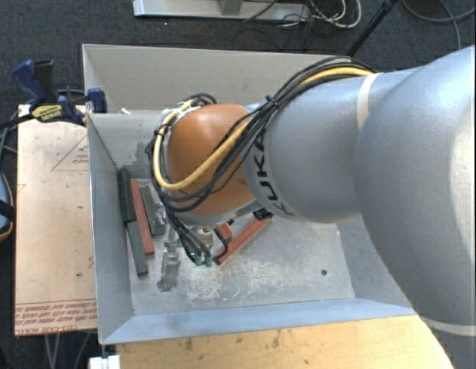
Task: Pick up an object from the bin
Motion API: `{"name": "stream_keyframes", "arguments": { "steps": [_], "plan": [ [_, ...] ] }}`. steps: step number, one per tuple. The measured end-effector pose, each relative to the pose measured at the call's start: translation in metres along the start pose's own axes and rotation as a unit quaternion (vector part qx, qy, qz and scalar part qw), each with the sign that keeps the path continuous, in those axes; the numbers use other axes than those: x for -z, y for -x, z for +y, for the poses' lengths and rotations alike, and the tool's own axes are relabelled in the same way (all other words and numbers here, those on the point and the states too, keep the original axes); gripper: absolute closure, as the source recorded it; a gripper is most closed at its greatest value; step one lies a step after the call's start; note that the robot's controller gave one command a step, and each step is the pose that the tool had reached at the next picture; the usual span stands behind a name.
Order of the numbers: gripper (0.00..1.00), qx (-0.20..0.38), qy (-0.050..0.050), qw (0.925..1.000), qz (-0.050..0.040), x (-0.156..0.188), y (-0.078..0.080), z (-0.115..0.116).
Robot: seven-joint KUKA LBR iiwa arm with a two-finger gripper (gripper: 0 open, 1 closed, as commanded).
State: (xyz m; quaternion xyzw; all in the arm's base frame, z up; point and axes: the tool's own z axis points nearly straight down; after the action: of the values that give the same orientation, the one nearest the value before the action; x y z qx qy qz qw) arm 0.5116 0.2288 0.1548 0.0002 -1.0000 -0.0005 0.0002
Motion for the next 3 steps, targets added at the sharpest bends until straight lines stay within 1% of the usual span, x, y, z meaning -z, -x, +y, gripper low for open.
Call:
{"name": "stream_keyframes", "arguments": {
  "steps": [1,2,3],
  "plan": [
    [0.0,-0.019,0.002,0.9998,-0.0035,-0.051,0.0,0.0],
    [1.0,-0.059,0.001,0.9983,-0.0009,-0.084,-0.003,0.015],
    [1.0,-0.059,0.001,0.9983,-0.0009,-0.084,-0.003,0.015]
  ]
}}
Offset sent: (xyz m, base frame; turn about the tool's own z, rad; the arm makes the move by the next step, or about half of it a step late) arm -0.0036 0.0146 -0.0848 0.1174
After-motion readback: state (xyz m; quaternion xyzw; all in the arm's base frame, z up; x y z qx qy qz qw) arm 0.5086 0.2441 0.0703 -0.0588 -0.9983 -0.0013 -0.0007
